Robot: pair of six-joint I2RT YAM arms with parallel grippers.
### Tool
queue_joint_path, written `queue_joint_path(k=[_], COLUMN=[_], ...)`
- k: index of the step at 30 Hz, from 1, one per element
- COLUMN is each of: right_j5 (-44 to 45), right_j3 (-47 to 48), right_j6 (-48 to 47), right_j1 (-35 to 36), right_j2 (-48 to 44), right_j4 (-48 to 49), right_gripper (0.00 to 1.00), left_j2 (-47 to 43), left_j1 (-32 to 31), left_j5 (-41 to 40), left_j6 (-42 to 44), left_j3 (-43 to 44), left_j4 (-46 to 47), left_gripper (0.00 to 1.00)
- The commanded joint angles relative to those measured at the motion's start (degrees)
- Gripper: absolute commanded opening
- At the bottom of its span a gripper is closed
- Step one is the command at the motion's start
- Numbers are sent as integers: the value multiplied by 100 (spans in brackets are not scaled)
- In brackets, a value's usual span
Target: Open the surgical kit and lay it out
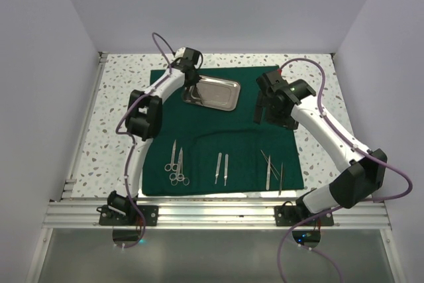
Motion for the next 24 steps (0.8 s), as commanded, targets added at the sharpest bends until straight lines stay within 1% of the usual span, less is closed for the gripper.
queue_joint_path(k=[1, 4, 8, 10, 19, 24], right_j5=[-157, -174, -210, -218, -236, -236], right_j3=[-36, -36, -71, -98, -265, -405], right_j6=[-155, -147, -85, -41, 179, 293], right_j1=[-69, -78, -87, -87, -87, -87], right_j2=[59, 59, 6, -46, -328, -564], right_j4=[165, 191, 226, 235, 270, 279], right_gripper=[98, 98, 98, 98, 98, 98], left_j2=[316, 95, -124, -326, -1074, -1443], left_j1=[3, 12, 47, 65, 100, 100], left_j5=[656, 1156, 1422, 1710, 2159, 2309], left_j6=[395, 606, 747, 818, 1160, 1345], left_j3=[-546, -538, -257, -247, -186, -230], left_j4=[176, 557, 768, 961, 1383, 1349], left_gripper=[0, 0, 0, 0, 0, 0])
